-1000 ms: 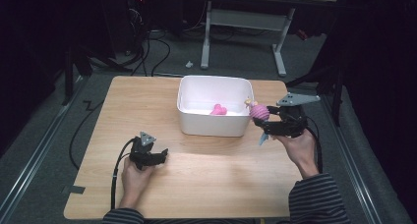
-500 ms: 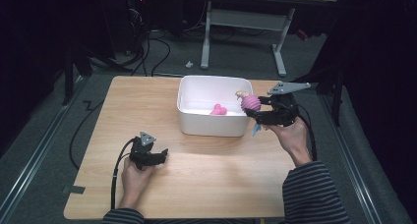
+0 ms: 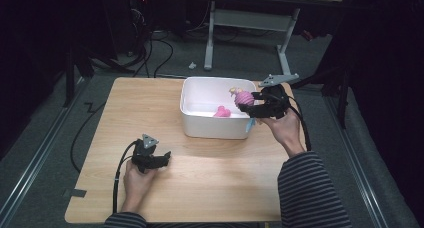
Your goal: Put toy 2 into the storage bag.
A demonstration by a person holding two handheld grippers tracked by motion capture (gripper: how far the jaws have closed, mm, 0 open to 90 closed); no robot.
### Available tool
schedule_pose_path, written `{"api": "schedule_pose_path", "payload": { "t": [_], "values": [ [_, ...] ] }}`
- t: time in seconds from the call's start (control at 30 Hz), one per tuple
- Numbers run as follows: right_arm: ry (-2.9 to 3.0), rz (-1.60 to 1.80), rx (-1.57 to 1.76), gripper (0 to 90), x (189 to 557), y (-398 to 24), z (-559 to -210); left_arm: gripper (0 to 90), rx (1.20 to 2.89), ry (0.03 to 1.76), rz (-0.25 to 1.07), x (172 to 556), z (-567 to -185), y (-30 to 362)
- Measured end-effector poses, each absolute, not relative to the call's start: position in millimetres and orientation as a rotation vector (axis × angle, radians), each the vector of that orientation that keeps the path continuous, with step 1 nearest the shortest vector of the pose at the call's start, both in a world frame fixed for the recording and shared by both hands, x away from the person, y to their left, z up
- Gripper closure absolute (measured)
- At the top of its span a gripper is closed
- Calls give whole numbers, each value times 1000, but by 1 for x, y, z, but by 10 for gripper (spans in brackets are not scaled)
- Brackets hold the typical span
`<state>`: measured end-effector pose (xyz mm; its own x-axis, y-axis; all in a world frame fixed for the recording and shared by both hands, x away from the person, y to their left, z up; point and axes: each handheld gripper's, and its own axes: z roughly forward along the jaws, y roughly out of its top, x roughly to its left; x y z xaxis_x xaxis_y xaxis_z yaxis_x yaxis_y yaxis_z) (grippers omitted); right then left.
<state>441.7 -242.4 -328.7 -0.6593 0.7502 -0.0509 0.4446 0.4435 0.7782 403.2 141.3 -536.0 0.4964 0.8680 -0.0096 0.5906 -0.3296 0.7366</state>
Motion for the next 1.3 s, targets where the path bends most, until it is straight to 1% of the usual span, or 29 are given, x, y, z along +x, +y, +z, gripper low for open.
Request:
{"api": "schedule_pose_path", "payload": {
  "t": [0.4, 0.8, 1.3],
  "values": [
    [2336, 1060, 1020, 355, 466, -229, -332, 227, 2050, 1194, 513, 403, -536, 141],
    [2365, 1021, 1041, 354, 487, -215, -348, 227, 2049, 1194, 513, 403, -536, 141],
    [2507, 973, 979, 350, 496, -193, -369, 227, 2049, 1194, 512, 403, -536, 141]
  ]
}}
